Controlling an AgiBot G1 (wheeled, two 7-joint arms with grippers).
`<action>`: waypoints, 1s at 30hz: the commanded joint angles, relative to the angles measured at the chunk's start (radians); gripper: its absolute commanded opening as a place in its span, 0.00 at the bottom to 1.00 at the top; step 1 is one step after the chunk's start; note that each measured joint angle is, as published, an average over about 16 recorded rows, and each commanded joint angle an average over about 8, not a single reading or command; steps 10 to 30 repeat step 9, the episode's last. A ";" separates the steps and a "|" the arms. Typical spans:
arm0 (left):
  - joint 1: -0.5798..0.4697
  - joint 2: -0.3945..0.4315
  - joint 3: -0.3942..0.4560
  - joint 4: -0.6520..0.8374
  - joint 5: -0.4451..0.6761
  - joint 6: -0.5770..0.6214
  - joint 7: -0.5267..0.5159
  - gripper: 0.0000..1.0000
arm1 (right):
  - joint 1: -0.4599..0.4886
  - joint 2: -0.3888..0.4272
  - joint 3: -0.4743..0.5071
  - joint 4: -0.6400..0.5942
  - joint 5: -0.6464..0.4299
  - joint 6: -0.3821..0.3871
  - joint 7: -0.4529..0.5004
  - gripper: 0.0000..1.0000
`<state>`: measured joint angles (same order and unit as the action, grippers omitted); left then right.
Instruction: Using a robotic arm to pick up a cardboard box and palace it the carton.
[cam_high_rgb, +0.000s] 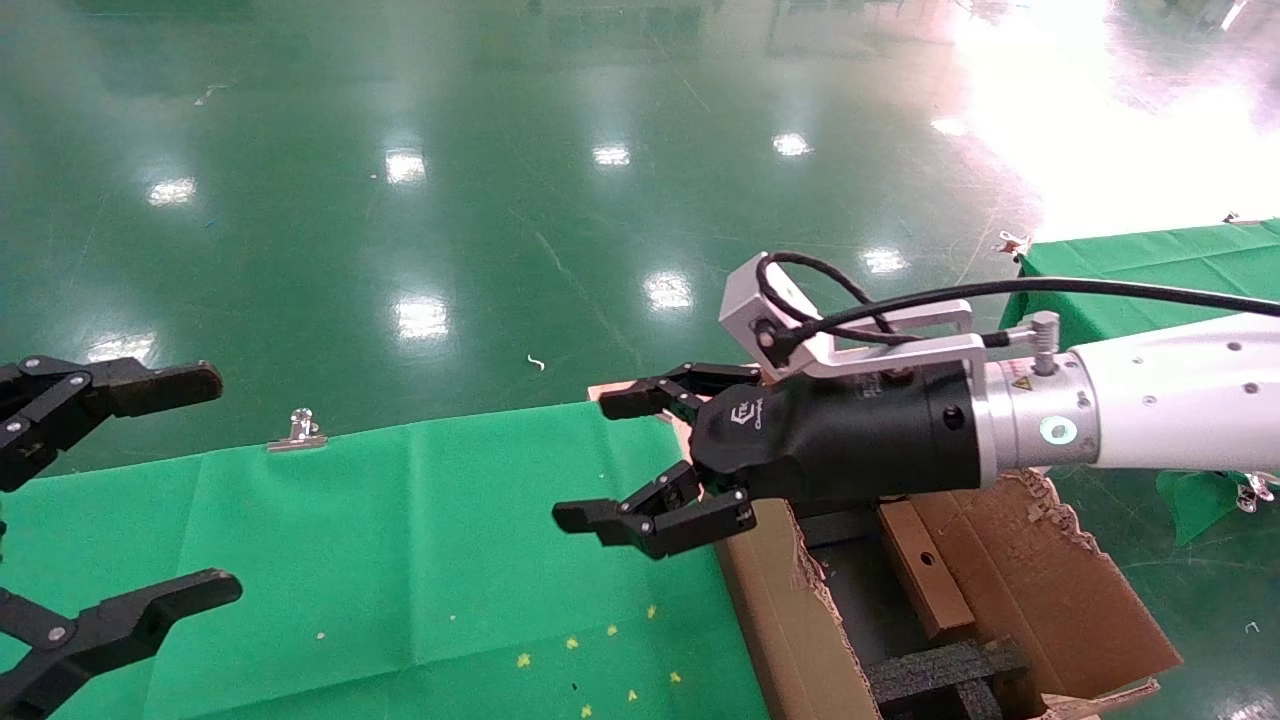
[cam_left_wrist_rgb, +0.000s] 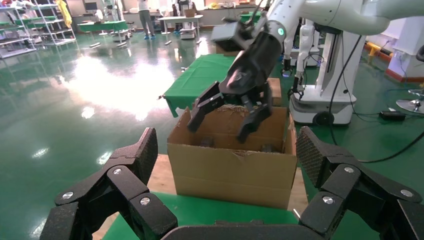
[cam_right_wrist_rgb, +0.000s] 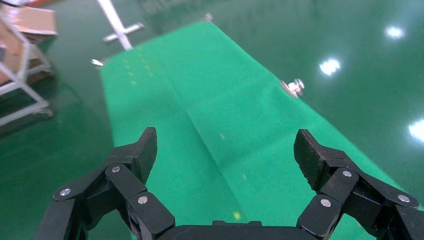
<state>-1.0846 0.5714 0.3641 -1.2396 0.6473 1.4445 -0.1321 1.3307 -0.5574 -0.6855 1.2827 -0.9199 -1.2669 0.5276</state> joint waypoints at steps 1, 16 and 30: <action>0.000 0.000 0.000 0.000 0.000 0.000 0.000 1.00 | -0.030 -0.006 0.048 0.000 0.022 -0.027 -0.040 1.00; 0.000 0.000 0.000 0.000 0.000 0.000 0.000 1.00 | -0.131 -0.027 0.207 0.001 0.096 -0.117 -0.173 1.00; 0.000 0.000 0.000 0.000 0.000 0.000 0.000 1.00 | -0.131 -0.027 0.207 0.001 0.096 -0.117 -0.173 1.00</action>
